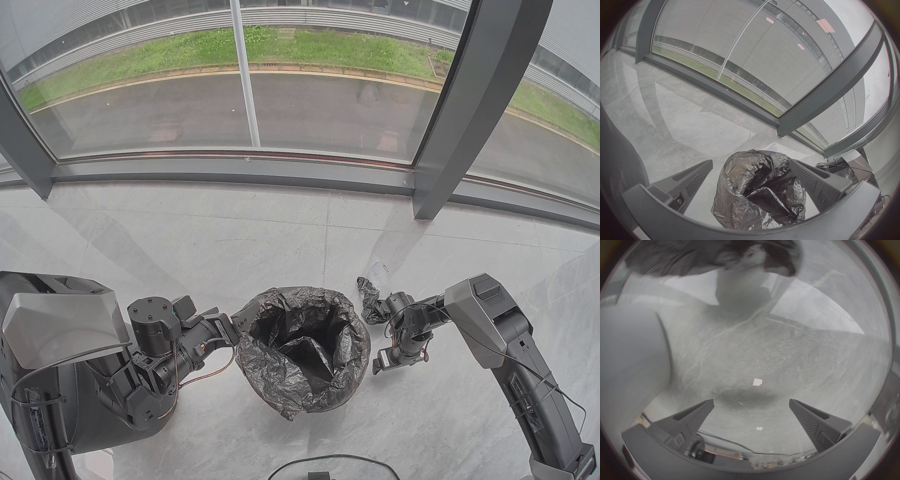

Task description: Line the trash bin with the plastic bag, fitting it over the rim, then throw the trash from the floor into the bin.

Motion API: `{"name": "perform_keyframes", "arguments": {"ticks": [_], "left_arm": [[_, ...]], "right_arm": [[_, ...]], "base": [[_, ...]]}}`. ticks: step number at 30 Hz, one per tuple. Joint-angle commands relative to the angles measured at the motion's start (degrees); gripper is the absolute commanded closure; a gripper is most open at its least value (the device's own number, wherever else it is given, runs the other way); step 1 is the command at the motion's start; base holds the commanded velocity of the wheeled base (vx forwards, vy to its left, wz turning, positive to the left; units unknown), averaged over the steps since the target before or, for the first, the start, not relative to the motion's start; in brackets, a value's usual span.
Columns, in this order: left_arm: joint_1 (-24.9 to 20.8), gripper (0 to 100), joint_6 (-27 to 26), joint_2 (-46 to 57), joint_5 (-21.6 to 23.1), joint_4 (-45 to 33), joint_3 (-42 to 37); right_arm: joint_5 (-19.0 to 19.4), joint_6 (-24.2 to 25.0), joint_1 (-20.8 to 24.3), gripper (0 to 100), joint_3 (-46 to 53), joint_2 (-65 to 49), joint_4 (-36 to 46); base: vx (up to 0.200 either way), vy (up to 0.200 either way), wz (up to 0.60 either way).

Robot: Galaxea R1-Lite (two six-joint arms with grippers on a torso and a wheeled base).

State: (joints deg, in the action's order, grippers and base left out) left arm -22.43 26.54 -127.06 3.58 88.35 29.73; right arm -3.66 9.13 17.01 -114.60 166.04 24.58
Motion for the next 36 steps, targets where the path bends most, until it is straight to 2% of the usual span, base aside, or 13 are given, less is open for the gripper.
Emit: {"name": "perform_keyframes", "arguments": {"ticks": [1, 7, 16, 20, 22, 25, 30, 36], "left_arm": [[0.0, 0, -0.1, -1.1, -0.2, 0.4, 0.1], [0.0, 0, -0.2, -1.1, -0.2, 0.4, 0.1], [0.0, 0, -0.3, -1.2, -0.2, 0.4, 0.1], [0.0, 0, -0.3, -1.4, -0.2, 0.4, 0.1], [0.0, 0, -0.3, -1.5, -0.2, 0.4, 0.1], [0.0, 0, -0.3, -1.6, -0.2, 0.4, 0.2], [0.0, 0, -0.3, -1.6, -0.2, 0.4, 0.2], [0.0, 0, -0.3, -1.8, -0.3, 0.4, 0.2]], "right_arm": [[1.7, -8.0, 0.0, 0, 0.0, -0.4, -1.2], [1.4, -15.6, 0.7, 0, 0.0, -1.9, -4.1], [-0.6, -17.3, 2.7, 0, 0.0, -5.3, -6.6], [-1.7, -19.6, 3.0, 0, 0.0, -6.8, -6.6], [-3.3, -22.1, 2.9, 0, 0.0, -6.7, -7.2], [-6.4, -22.9, 2.7, 0, 0.0, -6.2, -10.8], [-8.4, -25.9, 2.6, 0, 0.0, -4.9, -16.2], [-8.4, -26.4, 2.8, 0, 0.0, -4.8, -18.0]], "base": [[0.000, 0.000, 0.00], [0.000, 0.000, 0.00], [0.000, 0.000, 0.00], [0.000, 0.000, 0.00], [0.000, 0.000, 0.00], [0.000, 0.000, 0.00], [0.000, 0.000, 0.00], [0.000, 0.000, 0.00]]}}
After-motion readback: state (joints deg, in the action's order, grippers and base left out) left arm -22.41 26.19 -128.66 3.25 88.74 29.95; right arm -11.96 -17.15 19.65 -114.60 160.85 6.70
